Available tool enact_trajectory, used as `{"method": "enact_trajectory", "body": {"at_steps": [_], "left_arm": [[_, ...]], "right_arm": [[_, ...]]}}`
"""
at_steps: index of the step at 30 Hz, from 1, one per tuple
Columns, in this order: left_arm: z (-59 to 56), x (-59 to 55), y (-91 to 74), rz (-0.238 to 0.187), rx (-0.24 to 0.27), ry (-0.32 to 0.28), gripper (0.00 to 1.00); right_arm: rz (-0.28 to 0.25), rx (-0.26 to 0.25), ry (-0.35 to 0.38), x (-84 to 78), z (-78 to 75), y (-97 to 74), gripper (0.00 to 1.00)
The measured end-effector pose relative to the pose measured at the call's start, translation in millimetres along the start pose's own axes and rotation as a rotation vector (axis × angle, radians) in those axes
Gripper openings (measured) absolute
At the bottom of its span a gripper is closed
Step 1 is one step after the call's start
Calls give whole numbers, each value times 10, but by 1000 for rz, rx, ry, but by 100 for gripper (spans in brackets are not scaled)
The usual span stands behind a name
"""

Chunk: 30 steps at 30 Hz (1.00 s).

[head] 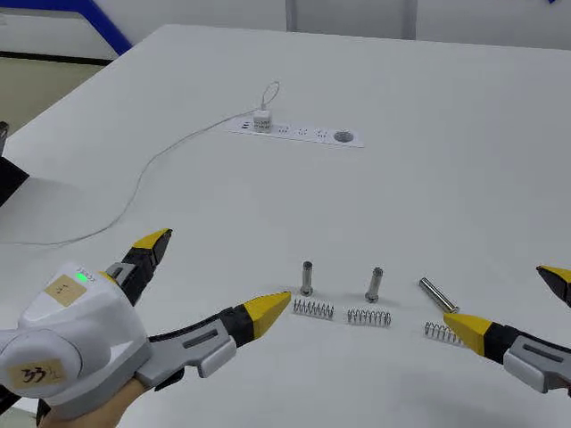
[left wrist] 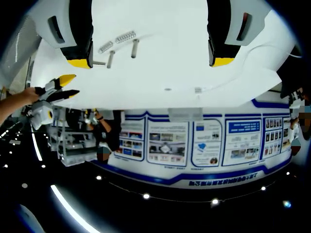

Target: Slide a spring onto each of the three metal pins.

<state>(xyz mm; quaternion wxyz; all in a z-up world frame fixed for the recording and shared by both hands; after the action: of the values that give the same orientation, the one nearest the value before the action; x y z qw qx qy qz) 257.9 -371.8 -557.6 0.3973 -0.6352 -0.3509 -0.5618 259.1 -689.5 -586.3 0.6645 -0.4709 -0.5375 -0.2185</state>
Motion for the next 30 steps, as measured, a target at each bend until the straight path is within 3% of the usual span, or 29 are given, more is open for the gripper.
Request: {"method": "enact_trajectory", "body": {"at_steps": [7, 9, 15, 19, 22, 30], "left_arm": [[-34, -13, -1, 10, -16, 11, 100], [-45, -11, -2, 8, -23, 8, 100], [-58, -44, 0, 30, -30, 11, 100], [-77, -8, -8, 8, -41, -5, 100], [-60, -49, 7, 33, -42, -9, 99], [-113, -79, 18, 49, -61, 5, 100]], "right_arm": [[80, 27, -2, -75, -46, 155, 70], [100, 46, -28, -62, -27, 202, 64], [157, 93, -68, -80, -6, 432, 57], [175, 114, -35, -87, 0, 522, 54], [189, 118, -11, -100, -26, 576, 49], [245, 105, 46, -214, -111, 689, 43]]}}
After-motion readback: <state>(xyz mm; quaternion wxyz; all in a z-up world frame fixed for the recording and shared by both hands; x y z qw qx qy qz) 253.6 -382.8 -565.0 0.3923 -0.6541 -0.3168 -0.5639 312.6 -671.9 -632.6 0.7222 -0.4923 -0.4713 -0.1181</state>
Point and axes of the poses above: the centre of the closed fingertips' face, and the gripper's own axes: y roughly forward along the fingers, z roughly to its left, x roughly out of its top, the point moved 5 cm from there along -y, roughly backward along the fingers, and after that the axes turned 5 degrees about x, right-handed, at the moved point
